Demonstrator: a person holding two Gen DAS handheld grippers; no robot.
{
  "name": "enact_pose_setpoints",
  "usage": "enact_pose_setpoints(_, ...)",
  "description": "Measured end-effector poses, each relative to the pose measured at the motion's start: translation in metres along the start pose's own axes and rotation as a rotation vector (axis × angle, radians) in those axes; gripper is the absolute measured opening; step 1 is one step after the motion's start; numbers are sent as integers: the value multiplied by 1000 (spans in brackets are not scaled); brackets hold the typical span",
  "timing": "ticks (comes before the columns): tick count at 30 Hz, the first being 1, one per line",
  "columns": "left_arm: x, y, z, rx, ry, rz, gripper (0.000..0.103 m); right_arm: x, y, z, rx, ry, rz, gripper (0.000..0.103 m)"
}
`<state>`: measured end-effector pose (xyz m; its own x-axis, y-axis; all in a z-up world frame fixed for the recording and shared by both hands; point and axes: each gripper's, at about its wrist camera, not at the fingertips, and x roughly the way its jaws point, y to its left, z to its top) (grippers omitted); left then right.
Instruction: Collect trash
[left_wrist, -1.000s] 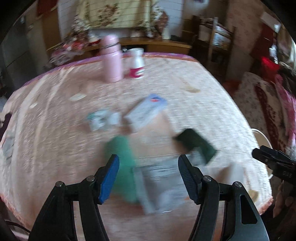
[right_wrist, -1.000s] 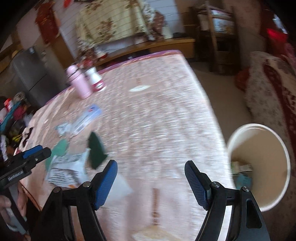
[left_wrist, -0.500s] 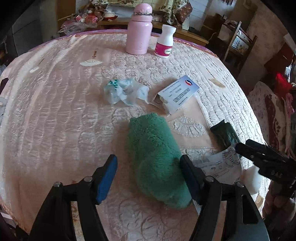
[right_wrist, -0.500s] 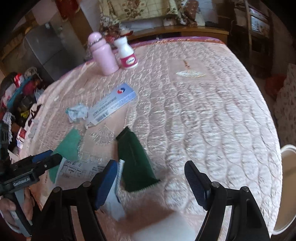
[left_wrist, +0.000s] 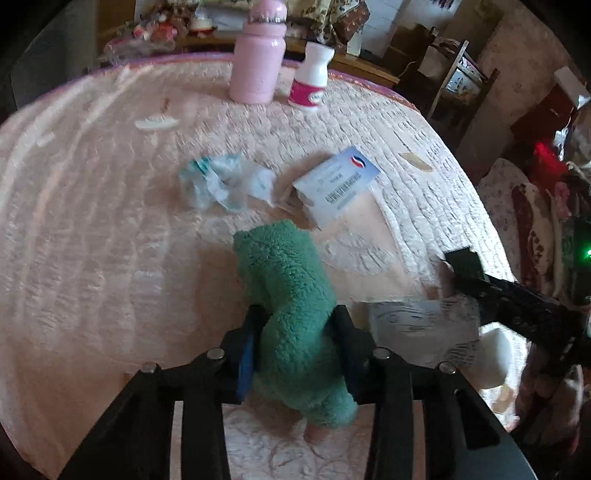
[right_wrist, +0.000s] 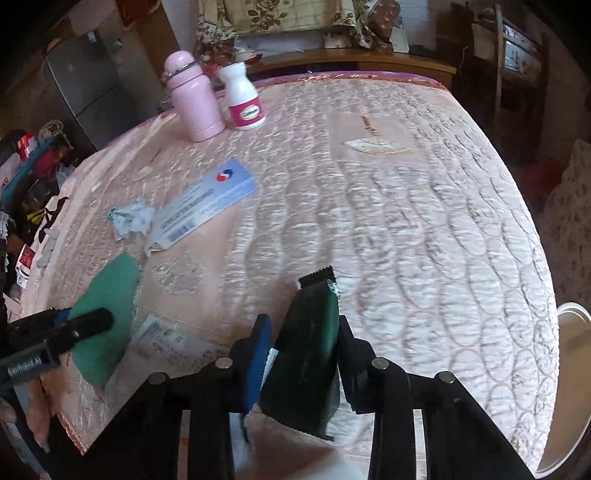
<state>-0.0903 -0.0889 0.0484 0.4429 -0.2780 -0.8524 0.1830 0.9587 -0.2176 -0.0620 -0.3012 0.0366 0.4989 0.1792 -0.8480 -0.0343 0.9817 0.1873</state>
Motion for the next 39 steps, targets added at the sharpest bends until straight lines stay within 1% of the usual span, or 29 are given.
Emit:
enact_pose_setpoints(2, -6, 2, 1, 4, -14, 3, 38, -6, -12, -2, 44, -1, 18, 41)
enact_pose_setpoints(3, -8, 4, 1, 1, -18, 2, 38, -10, -16, -3, 59, -6, 14, 56)
enact_pose_setpoints(4, -9, 6, 2, -1, -21, 2, 38, -15, -20, -4, 72, -19, 0, 66)
enact_pose_setpoints(6, -16, 8, 3, -1, -33, 8, 38, -25, -28, -6, 85, -44, -45, 66)
enact_pose_setpoints(10, -22, 8, 5, 7, -45, 9, 38, -37, -36, -11, 95, -36, -89, 66)
enact_pose_setpoints(12, -24, 4, 5, 16, -51, 10, 38, -45, -42, -14, 110, -57, -84, 66)
enact_pose_setpoints(14, -28, 1, 4, 31, -59, 10, 38, -53, -48, -16, 130, -72, -105, 66)
enact_pose_setpoints(15, -29, -1, 4, 36, -61, 10, 38, -53, -50, -16, 129, -66, -105, 66)
enact_pose_setpoints(18, -30, -5, 4, 38, -66, 4, 38, -48, -45, -19, 93, -29, -68, 66)
enact_pose_setpoints(19, -32, -5, 5, 37, -67, 0, 38, -45, -41, -19, 74, -14, -78, 62)
enact_pose_setpoints(20, -33, -6, 4, 37, -68, -2, 38, -42, -37, -20, 60, -7, -100, 56)
enact_pose_setpoints(21, -34, -7, 4, 38, -69, -3, 38, -38, -34, -20, 44, -7, -140, 39)
enact_pose_setpoints(22, -34, -8, 4, 40, -70, -3, 38, -36, -35, -20, 39, -9, -182, 37)
enact_pose_setpoints(23, -35, -8, 4, 41, -70, -5, 38, -36, -39, -19, 54, -19, -211, 37)
enact_pose_setpoints(26, -36, -11, 4, 45, -72, -9, 38, -44, -57, -18, 117, -51, -239, 38)
enact_pose_setpoints(27, -36, -12, 4, 46, -73, -11, 38, -47, -61, -17, 125, -52, -235, 41)
enact_pose_setpoints(28, -36, -13, 5, 47, -73, -13, 38, -50, -65, -17, 136, -53, -194, 43)
enact_pose_setpoints(29, -36, -13, 5, 47, -73, -15, 38, -53, -66, -18, 146, -56, -130, 48)
enact_pose_setpoints(30, -36, -14, 5, 45, -74, -18, 38, -54, -65, -18, 150, -56, -91, 63)
enact_pose_setpoints(31, -35, -15, 5, 45, -73, -20, 38, -56, -63, -18, 150, -56, -74, 65)
enact_pose_setpoints(33, -35, -17, 4, 47, -71, -21, 38, -56, -56, -19, 110, -57, -99, 65)
enact_pose_setpoints(37, -35, -19, 2, 56, -70, -15, 38, -41, -39, -21, 38, 3, -161, 65)
enact_pose_setpoints(39, -35, -20, 2, 56, -67, -15, 38, -34, -34, -22, 21, 16, -168, 65)
